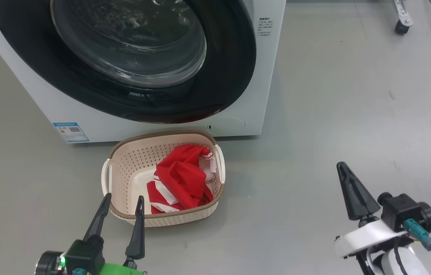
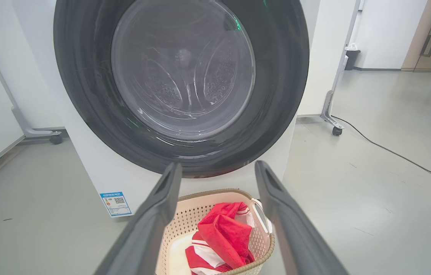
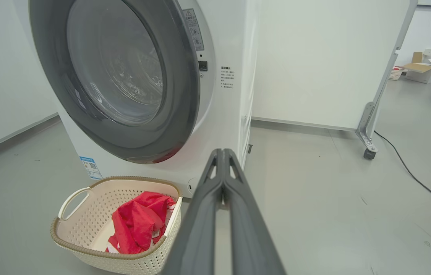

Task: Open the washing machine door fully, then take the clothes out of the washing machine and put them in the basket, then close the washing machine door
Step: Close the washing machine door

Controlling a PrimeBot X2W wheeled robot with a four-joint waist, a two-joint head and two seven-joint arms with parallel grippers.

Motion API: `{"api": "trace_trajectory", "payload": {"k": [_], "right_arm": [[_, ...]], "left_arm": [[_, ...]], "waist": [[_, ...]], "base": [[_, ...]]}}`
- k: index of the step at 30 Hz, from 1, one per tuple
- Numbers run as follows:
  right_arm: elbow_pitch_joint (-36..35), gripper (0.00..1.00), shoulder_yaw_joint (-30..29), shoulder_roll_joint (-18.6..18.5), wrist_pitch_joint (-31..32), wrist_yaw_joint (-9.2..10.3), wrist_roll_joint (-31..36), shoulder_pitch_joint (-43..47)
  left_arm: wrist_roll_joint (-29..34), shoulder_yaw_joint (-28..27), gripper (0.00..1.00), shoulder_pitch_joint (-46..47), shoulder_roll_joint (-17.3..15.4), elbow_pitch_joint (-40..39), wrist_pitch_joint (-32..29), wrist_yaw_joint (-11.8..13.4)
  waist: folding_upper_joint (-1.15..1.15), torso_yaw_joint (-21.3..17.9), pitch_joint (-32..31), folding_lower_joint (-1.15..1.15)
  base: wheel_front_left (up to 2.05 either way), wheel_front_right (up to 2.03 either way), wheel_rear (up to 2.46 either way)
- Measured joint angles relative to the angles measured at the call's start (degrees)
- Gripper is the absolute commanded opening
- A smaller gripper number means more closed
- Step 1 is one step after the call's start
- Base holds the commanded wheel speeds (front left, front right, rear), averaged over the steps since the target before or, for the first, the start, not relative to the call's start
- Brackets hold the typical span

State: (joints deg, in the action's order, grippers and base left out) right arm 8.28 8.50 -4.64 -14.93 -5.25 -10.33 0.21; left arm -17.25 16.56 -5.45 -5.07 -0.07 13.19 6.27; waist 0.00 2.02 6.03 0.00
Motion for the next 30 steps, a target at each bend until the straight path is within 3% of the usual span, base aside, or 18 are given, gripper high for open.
{"api": "trace_trajectory", "payload": {"k": [18,30], "right_arm": [[1.11,0.0,3.28,-6.36,1.6,-1.7,2.57,-22.4],[4.3,0.0,7.53,-9.65,4.14,-1.75,2.29,-37.38]], "left_arm": [[1.72,1.96,1.0,6.66,1.0,-3.47,0.57,-0.01],[1.04,3.48,1.0,11.24,2.19,-3.26,1.08,-0.01]], "waist": [[0.0,5.46,8.63,0.0],[0.0,10.71,15.02,0.0]], "base": [[0.0,0.0,0.0],[0.0,0.0,0.0]]}}
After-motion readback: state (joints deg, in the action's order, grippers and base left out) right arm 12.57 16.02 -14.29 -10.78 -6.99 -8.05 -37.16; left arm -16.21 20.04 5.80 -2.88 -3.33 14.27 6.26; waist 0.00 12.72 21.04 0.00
